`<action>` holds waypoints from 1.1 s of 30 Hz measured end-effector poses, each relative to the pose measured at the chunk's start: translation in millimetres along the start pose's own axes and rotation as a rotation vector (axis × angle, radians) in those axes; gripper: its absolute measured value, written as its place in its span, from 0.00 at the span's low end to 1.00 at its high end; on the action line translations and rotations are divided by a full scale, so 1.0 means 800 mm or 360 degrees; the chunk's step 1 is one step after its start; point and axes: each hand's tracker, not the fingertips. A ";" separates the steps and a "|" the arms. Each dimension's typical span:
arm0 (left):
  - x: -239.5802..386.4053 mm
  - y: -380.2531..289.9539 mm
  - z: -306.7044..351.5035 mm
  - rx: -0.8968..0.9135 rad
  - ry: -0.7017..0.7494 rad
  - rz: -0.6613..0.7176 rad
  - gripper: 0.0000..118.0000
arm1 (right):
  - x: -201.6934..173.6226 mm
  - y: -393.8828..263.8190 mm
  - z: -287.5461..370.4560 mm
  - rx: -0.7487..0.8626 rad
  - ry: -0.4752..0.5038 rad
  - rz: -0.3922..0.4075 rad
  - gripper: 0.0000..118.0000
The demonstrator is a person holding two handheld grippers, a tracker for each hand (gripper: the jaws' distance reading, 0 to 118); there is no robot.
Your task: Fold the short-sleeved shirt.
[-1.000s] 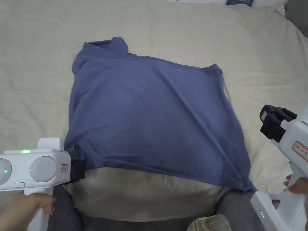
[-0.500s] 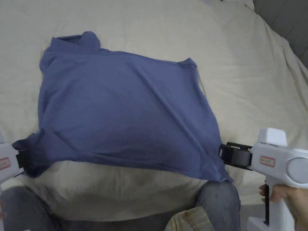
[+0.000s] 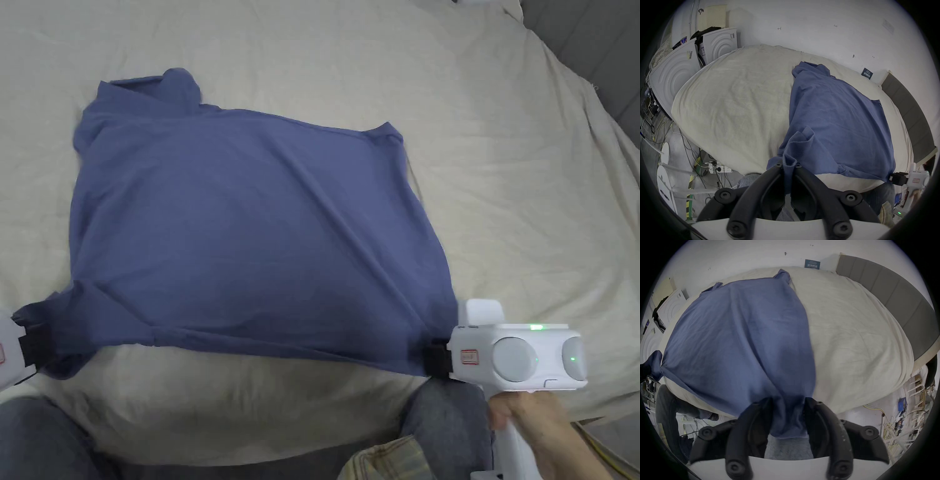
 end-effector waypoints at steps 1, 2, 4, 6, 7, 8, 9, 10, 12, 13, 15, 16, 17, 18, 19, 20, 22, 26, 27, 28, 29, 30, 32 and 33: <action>0.001 0.000 0.000 -0.0003 0.0005 -0.0004 0.04 | -0.002 0.002 0.001 -0.0010 -0.0002 0.0007 0.26; 0.002 0.000 0.000 -0.0005 0.0013 -0.0011 0.04 | -0.002 0.003 0.003 -0.0008 0.0018 0.0019 0.14; 0.003 0.000 0.000 0.0002 0.0016 -0.0021 0.04 | 0.000 0.003 0.009 0.0002 0.0090 -0.0009 0.08; 0.003 0.004 0.001 0.0000 0.0012 -0.0008 0.04 | 0.008 0.006 0.017 -0.0030 0.0121 -0.0063 0.07; 0.002 0.006 0.004 0.0008 0.0008 0.0002 0.04 | 0.012 0.007 0.024 -0.0018 0.0140 -0.0084 0.07; 0.002 0.008 0.007 0.0031 0.0004 0.0016 0.04 | 0.016 0.009 0.035 -0.0002 0.0152 -0.0106 0.07; 0.001 0.011 0.010 0.0063 0.0000 0.0032 0.04 | 0.021 0.014 0.048 0.0021 0.0177 -0.0117 0.07; 0.002 0.017 0.011 0.0108 0.0015 0.0056 0.04 | 0.025 0.021 0.060 0.0051 0.0195 -0.0121 0.07; 0.003 0.034 0.012 0.0216 0.0028 0.0122 0.04 | 0.026 0.042 0.088 0.0136 0.0218 -0.0109 0.07; 0.005 0.044 0.013 0.0242 0.0017 0.0151 0.04 | 0.027 0.054 0.098 0.0172 0.0218 -0.0101 0.07; 0.011 0.072 0.012 0.0320 -0.0006 0.0159 0.04 | 0.023 0.087 0.119 0.0255 0.0219 -0.0092 0.07; 0.015 0.086 0.010 0.0358 -0.0005 0.0138 0.04 | 0.021 0.103 0.123 0.0265 0.0216 -0.0087 0.07; 0.021 0.102 0.006 0.0399 0.0015 0.0106 0.04 | 0.019 0.121 0.125 0.0290 0.0205 -0.0072 0.07; 0.026 0.118 0.000 0.0441 0.0018 0.0089 0.04 | 0.017 0.139 0.123 0.0319 0.0184 -0.0035 0.07; 0.031 0.133 -0.009 0.0483 0.0001 0.0064 0.04 | 0.011 0.160 0.119 0.0326 0.0156 -0.0010 0.07; 0.036 0.146 -0.020 0.0480 0.0014 0.0034 0.04 | 0.008 0.175 0.113 0.0311 0.0123 -0.0002 0.07; 0.046 0.175 -0.045 0.0447 0.0061 -0.0037 0.04 | -0.001 0.208 0.095 0.0301 0.0100 -0.0007 0.07; 0.056 0.217 -0.101 0.0362 0.0069 -0.0052 0.04 | -0.018 0.261 0.049 0.0254 0.0048 -0.0053 0.07; 0.057 0.225 -0.117 0.0314 0.0098 -0.0043 0.04 | -0.022 0.273 0.035 0.0235 0.0035 -0.0061 0.07; 0.058 0.229 -0.131 0.0266 0.0122 -0.0015 0.04 | -0.026 0.281 0.025 0.0217 0.0022 -0.0069 0.08; 0.059 0.232 -0.146 0.0219 0.0130 0.0023 0.05 | -0.031 0.289 0.012 0.0208 0.0017 -0.0075 0.09; 0.060 0.232 -0.158 0.0189 0.0111 0.0040 0.08 | -0.035 0.294 0.000 0.0204 0.0016 -0.0077 0.18; 0.064 0.228 -0.175 0.0193 0.0103 0.0026 0.44 | -0.038 0.307 -0.021 0.0184 -0.0027 -0.0091 0.58; 0.067 0.227 -0.182 0.0185 0.0116 0.0013 0.68 | -0.039 0.310 -0.029 0.0169 -0.0041 -0.0083 0.70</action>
